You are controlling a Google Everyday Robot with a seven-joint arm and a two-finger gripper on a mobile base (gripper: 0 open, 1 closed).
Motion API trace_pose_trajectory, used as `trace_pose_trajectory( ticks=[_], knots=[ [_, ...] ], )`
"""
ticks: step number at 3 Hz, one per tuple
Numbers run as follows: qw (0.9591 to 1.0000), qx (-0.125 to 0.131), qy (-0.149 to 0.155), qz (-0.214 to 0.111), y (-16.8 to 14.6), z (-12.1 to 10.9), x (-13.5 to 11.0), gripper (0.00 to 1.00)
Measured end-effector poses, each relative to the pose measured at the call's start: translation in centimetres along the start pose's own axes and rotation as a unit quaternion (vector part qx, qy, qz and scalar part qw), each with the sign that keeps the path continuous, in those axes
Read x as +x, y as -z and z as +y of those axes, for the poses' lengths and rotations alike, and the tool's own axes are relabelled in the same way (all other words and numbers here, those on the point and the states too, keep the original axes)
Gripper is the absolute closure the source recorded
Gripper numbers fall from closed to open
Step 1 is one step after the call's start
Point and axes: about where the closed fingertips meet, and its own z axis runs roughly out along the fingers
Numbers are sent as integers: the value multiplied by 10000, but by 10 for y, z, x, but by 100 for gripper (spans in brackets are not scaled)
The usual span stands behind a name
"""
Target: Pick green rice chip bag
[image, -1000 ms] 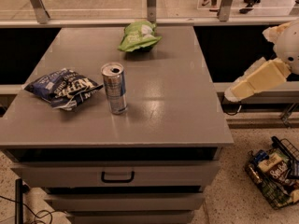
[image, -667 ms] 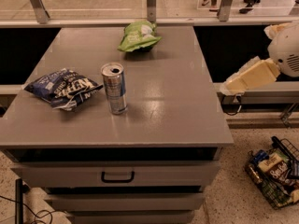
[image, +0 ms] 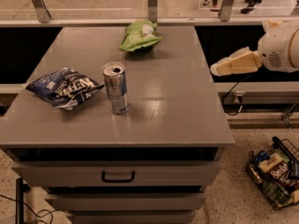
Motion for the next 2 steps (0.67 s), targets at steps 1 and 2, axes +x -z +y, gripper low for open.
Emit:
trace_pose_trajectory(
  ticks=[1, 2],
  knots=[
    [9992, -24, -266, -290, -35, -14, 2, 0],
    [9985, -181, -376, -357, -73, -24, 0, 0]
  ],
)
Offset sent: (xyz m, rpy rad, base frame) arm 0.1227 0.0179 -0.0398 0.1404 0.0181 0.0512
